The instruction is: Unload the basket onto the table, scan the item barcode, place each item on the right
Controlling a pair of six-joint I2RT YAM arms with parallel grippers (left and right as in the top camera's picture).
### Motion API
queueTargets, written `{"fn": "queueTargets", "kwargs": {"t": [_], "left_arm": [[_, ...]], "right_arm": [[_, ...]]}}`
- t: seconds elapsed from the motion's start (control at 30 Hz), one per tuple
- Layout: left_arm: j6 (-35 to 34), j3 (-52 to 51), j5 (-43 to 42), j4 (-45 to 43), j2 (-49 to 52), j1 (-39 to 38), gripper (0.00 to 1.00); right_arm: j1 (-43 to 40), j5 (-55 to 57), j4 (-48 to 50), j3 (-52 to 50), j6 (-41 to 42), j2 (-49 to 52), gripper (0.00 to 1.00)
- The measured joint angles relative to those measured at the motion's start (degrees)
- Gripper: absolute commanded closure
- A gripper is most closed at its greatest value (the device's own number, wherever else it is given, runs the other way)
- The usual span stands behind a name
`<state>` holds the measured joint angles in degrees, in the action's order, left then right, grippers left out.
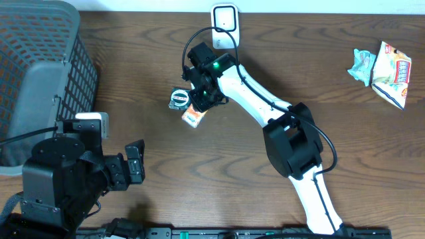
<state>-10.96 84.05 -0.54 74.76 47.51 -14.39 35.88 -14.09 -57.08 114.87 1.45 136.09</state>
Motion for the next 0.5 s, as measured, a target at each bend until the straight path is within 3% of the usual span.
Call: {"fn": "queueTargets", "kwargs": {"t": [0.1,0.37,0.5], "left_arm": [[0.00,0.00,0.00,0.00,0.00,0.00,0.02],[0.00,0.00,0.00,0.00,0.00,0.00,0.02],[0.00,0.00,0.00,0.00,0.00,0.00,0.02]], "right_arm": [[-0.04,0.02,-3.34,0.00,0.02,0.00,0.73],[-0.09,0.02,-18.43,-0.09,0.07,0.00,0.71],[-0.09,0.00,-19.85,-0.11,0.02,-0.31,0.75]]}}
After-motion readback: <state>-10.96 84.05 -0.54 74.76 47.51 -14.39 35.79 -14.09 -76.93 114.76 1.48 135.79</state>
